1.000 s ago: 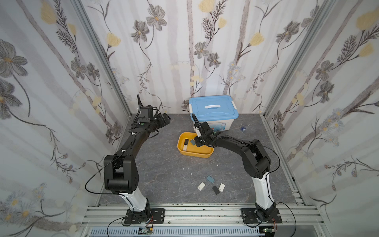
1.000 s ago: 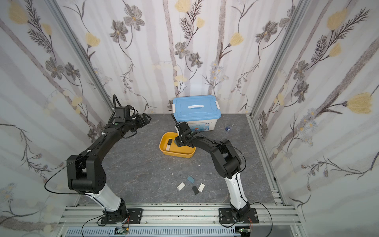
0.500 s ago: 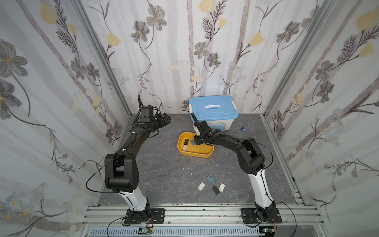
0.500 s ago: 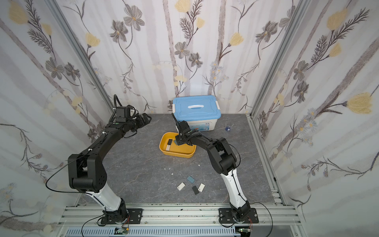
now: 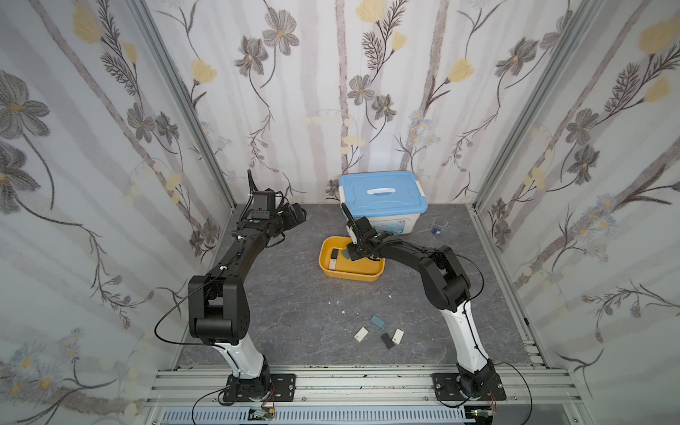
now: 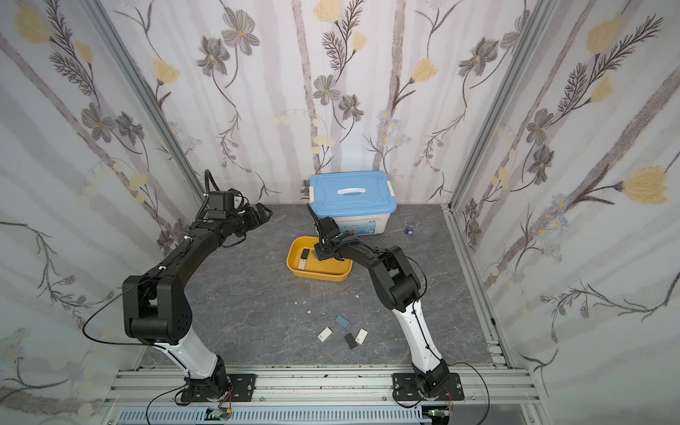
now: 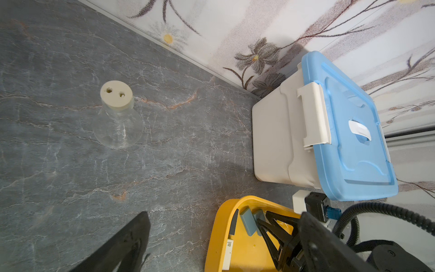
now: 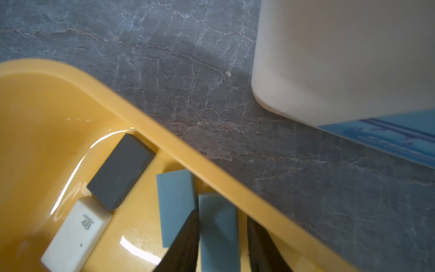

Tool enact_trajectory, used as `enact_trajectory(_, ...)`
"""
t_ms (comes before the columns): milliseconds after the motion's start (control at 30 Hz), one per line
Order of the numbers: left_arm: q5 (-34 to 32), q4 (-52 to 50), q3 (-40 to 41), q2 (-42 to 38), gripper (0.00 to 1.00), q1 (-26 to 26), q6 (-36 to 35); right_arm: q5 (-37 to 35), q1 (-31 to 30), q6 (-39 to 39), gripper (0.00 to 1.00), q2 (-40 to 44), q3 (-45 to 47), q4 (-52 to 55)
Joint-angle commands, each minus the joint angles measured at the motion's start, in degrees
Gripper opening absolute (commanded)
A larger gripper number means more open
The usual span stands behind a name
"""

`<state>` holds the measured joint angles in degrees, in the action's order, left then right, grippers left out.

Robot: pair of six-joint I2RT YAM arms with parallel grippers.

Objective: Put the eraser in the storage box
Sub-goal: Place the eraser in the storage box, then pick up the eraser from the center of the board.

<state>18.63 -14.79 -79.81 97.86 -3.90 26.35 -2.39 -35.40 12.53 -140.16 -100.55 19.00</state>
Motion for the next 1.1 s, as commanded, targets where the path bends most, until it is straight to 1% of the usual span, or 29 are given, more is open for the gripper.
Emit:
enact_trajectory(0, 0.0, 0.25, -0.52, -0.01, 1.0, 0.03, -0.78, -0.31, -0.02, 0.21, 0.43, 0.15, -0.52, -0.28)
enact_trajectory(100, -0.09, -0.04, -0.48, -0.09, 1.0, 0.03, -1.02, -0.36, -0.25, 0.04, 0.46, 0.89, -0.43, -0.11)
enact_trajectory(233, -0.09, -0.18, -0.35, -0.38, 1.0, 0.03, -1.12, -0.97, -0.93, -0.05, 0.58, 3.42, 0.46, -0.33)
enact_trajectory(333, -0.24, -0.45, -0.17, -0.83, 1.0, 0.03, -1.15, -1.29, -1.76, -0.14, 0.61, 7.67, 3.6, -1.78)
enact_trajectory(433, -0.31, -0.58, 0.25, -1.46, 1.0, 0.05, -1.21, -1.4, -3.1, -0.27, 0.68, 14.36, 8.25, -3.05)
enact_trajectory(567, -0.33, -0.32, 1.06, -2.28, 1.0, 0.03, -1.17, -2.13, -5.64, -1.44, 0.72, 26.01, 21.01, -6.57)
enact_trajectory(700, 0.2, 0.36, 2.0, -2.87, 1.0, 0.03, -0.77, -1.9, -8.62, -2.79, 0.73, 35.32, 33.84, -7.29)
enact_trajectory(733, 0.34, 0.68, 2.31, -3.02, 1.0, 0.03, -0.67, -2.04, -10.98, -2.66, 0.73, 37.27, 37.14, -7.38)
enact_trajectory(767, 0.37, 0.89, 2.77, -3.27, 1.0, 0.03, -0.51, -2.15, -12.06, -2.13, 0.73, 39.13, 40.09, -7.32)
enact_trajectory(900, 0.61, 1.48, 3.95, -4.08, 1.0, -0.05, -0.25, -0.67, -14.07, 1.12, 0.72, 43.96, 49.31, -7.78)
enact_trajectory(1067, 0.87, 2.16, 5.21, -4.99, 1.0, -0.36, 0.19, -0.26, -15.88, 3.14, 0.71, 44.85, 54.85, -8.9)
